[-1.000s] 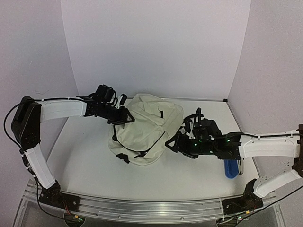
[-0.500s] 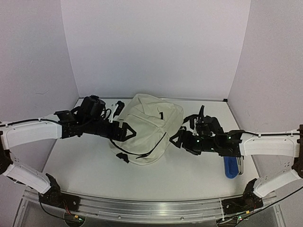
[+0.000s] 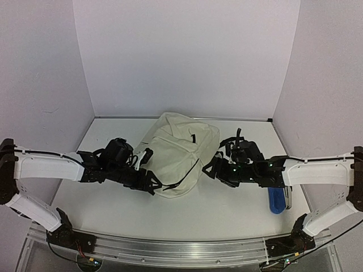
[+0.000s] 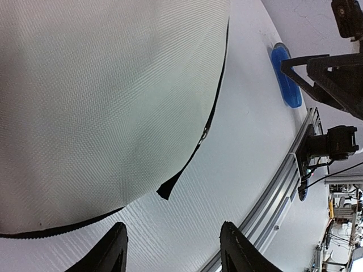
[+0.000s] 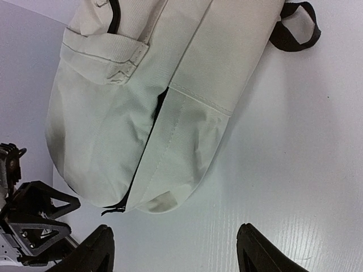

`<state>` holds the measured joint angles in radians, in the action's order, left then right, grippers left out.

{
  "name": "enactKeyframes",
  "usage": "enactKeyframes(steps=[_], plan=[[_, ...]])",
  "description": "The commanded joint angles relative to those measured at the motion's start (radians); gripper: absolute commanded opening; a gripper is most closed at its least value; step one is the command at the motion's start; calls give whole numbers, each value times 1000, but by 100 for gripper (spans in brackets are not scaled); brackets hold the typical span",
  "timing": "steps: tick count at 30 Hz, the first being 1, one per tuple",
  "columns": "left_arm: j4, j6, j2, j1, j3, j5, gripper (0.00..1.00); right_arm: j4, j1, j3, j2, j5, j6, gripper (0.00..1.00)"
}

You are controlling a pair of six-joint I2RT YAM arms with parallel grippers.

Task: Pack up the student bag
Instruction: Zip the student bag at the center of the board.

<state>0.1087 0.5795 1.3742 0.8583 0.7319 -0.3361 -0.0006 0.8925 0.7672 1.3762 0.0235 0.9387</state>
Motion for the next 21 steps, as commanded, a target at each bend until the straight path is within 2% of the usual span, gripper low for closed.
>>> enactKeyframes(steps=[1,14,21], plan=[[-82,-8,79,6,65,-46,51,17,-2,40,8,-8,8,73],[-61,-61,236,26,175,-55,48,24,-3,49,34,1,4,72],[-30,-69,268,41,200,-33,42,33,-3,49,39,4,11,73]])
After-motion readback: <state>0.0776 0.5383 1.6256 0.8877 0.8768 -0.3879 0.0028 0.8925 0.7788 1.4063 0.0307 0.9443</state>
